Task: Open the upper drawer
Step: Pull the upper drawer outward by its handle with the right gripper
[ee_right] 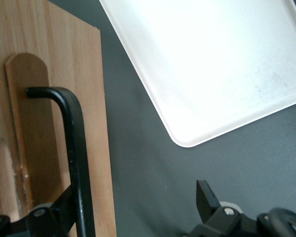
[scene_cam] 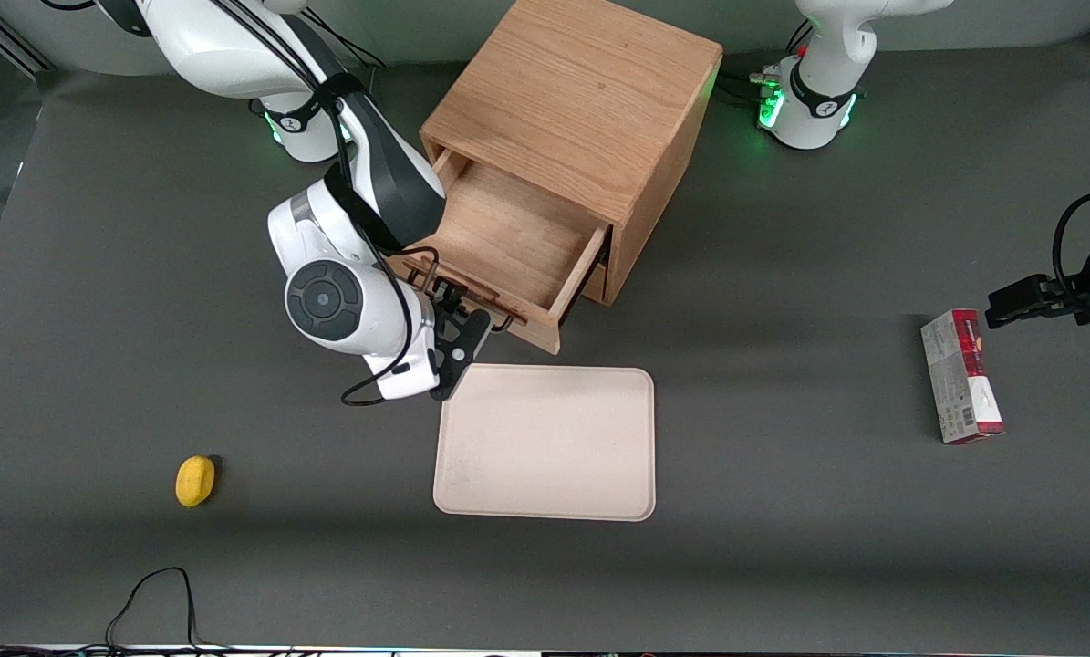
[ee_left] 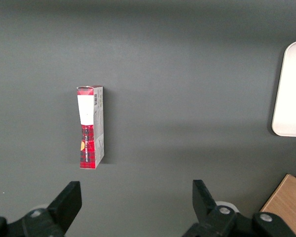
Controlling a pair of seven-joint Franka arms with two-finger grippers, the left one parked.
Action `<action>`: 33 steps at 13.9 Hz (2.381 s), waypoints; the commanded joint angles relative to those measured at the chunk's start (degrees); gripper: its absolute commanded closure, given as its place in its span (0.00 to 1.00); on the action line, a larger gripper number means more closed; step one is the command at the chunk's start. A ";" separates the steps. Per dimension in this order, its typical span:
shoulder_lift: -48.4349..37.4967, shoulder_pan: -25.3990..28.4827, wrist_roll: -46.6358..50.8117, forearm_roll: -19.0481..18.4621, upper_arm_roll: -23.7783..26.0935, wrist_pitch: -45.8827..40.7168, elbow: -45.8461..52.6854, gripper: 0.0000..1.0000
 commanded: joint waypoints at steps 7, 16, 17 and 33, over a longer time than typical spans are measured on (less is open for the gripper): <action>2.39 -3.42 -2.60 -0.54 0.31 -0.26 3.79 0.00; 4.59 -4.92 -2.61 -0.63 0.22 -0.08 7.04 0.00; 4.85 -4.92 -2.61 -0.63 0.22 -0.08 7.30 0.00; 3.19 -7.03 -1.73 -0.81 -0.04 -0.77 9.05 0.00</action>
